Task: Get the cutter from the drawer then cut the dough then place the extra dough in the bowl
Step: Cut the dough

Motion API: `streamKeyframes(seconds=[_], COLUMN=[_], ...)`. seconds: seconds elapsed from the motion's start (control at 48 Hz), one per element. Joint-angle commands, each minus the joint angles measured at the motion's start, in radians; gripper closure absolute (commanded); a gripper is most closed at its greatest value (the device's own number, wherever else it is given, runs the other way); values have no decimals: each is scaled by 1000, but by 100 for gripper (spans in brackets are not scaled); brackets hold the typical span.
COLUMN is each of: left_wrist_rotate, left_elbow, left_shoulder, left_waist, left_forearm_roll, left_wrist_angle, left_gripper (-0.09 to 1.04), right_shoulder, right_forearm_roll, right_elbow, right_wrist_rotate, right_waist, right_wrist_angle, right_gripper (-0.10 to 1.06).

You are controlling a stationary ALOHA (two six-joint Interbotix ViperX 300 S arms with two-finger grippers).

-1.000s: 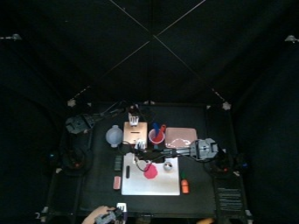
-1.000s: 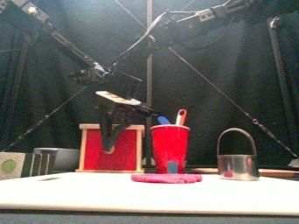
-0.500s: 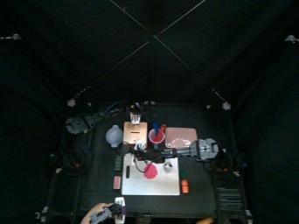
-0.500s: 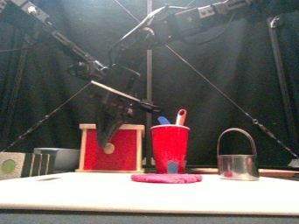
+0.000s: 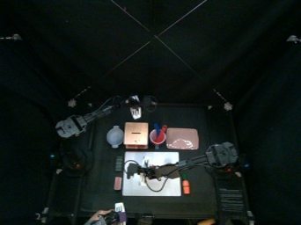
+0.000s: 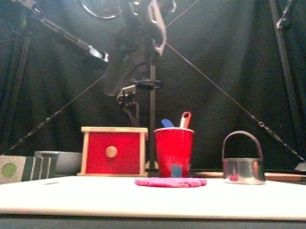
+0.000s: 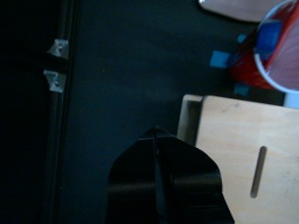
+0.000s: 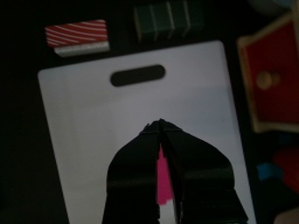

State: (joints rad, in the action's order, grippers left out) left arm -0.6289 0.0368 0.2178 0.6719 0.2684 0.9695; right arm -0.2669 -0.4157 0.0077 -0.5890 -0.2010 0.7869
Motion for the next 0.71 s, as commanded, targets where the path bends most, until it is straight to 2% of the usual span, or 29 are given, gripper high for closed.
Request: streamKeyframes(seconds=[0.021, 0.146, 0.229, 0.396, 0.542, 0.708], left_wrist_rotate=[6, 12, 14, 15, 15, 15], left_elbow=[-21, -78, -123, -206, -296, -462], left_shoulder=[-57, -83, -103, -153, -204, -261], left_waist=[-31, -83, -129, -238, -356, -483], left_forearm_roll=[14, 23, 37, 61, 78, 104], left_wrist_angle=[-35, -91, -166, -324, -486, -752], left_gripper=[65, 65, 65, 65, 65, 65], right_shoulder=[127, 222, 301, 407, 485, 554], right_forearm_roll=[-21, -61, -89, -115, -112, -95], right_elbow=[77, 187, 268, 387, 469, 549], right_wrist_rotate=[-43, -95, -147, -216, -232, -232], right_waist=[0, -6, -6, -12, -14, -23], right_wrist_angle=[-6, -6, -12, -31, -29, 3], right_gripper=[84, 83, 83, 83, 83, 83])
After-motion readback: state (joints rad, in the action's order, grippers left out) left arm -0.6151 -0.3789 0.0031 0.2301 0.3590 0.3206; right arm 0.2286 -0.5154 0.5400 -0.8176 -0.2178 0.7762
